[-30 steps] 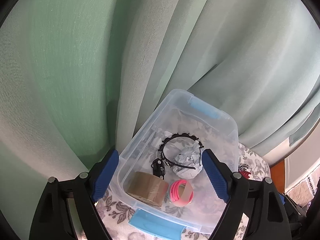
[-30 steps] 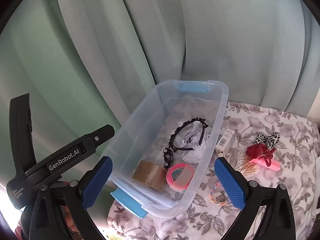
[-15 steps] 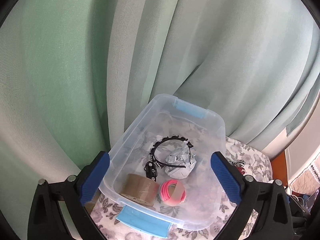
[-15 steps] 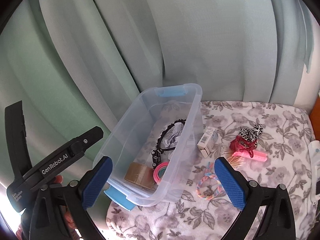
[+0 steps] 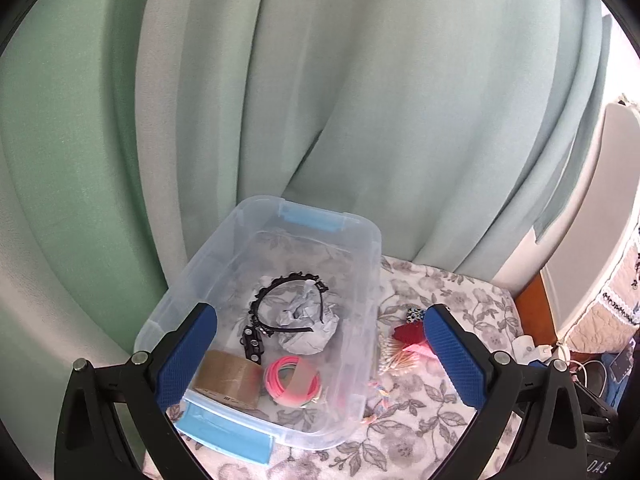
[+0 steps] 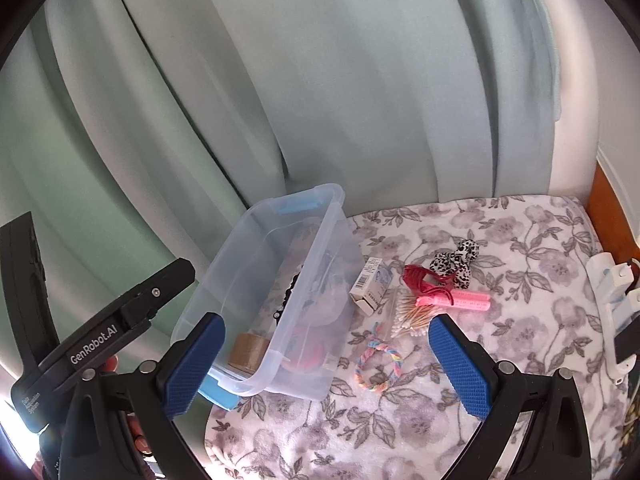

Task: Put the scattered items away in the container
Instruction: 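Withdraw both tools from the box toward the remaining items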

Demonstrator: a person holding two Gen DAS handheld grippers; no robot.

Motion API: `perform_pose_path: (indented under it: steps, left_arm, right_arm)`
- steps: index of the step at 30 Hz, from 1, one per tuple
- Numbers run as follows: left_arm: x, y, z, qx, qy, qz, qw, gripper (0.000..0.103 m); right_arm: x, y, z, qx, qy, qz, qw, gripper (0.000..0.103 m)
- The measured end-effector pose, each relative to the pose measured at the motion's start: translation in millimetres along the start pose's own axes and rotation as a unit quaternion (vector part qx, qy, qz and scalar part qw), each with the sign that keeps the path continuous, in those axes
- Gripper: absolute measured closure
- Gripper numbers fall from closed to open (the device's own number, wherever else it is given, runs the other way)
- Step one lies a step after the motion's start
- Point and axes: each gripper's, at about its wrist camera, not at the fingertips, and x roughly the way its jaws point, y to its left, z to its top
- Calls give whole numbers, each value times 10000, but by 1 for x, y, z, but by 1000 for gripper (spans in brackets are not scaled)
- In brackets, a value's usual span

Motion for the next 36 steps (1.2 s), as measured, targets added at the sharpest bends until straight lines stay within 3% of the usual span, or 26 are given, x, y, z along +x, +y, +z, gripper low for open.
perform_pose_path:
  steps: [5, 15, 19, 26, 30, 36]
  left_arm:
    - [6, -24, -9, 131, 36, -362, 9993, 0]
    - [33, -80, -31, 544, 474, -1115, 9911, 0]
    - [49, -107, -48, 941, 796, -879, 9885, 0]
    - [83, -129, -84, 1102, 1395, -786, 9809, 0]
    - [102, -130, -104, 1163, 1514, -540, 9801, 0]
    - [127, -117, -125, 1219, 1770, -177, 9765, 16]
  right_arm:
    - [-11, -33, -4, 301, -103, -197, 9993, 0]
    - [-19, -117, -17, 1135, -144, -561, 9919, 0]
    - [-20, -150, -21, 1477, -166, -742, 9861, 0]
    - [-10, -186, -32, 1736, 9, -914, 9806, 0]
    - [1, -195, -38, 1690, 206, -869, 9816, 0]
    - [19, -203, -46, 1680, 445, -762, 9818, 0]
